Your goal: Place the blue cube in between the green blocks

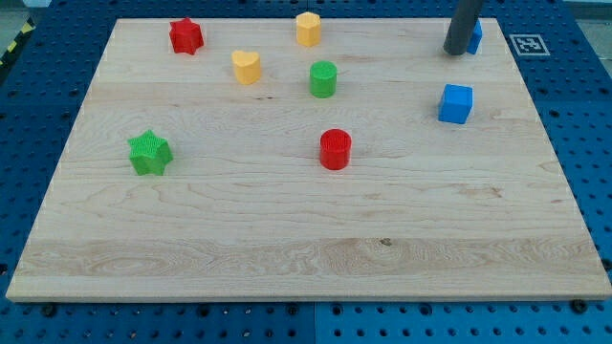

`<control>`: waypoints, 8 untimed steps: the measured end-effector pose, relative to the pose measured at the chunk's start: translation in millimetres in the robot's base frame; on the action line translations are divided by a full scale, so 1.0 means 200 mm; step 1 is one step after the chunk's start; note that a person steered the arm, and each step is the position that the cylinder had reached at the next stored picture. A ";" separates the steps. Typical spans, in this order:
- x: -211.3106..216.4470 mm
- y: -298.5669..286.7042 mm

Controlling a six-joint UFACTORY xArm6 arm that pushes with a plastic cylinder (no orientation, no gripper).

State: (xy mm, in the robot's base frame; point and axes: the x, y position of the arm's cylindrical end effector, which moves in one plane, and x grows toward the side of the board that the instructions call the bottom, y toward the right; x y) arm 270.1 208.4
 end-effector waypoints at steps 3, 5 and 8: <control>0.24 0.37; 0.49 0.24; 0.56 -0.59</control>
State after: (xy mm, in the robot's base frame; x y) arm 381.6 90.9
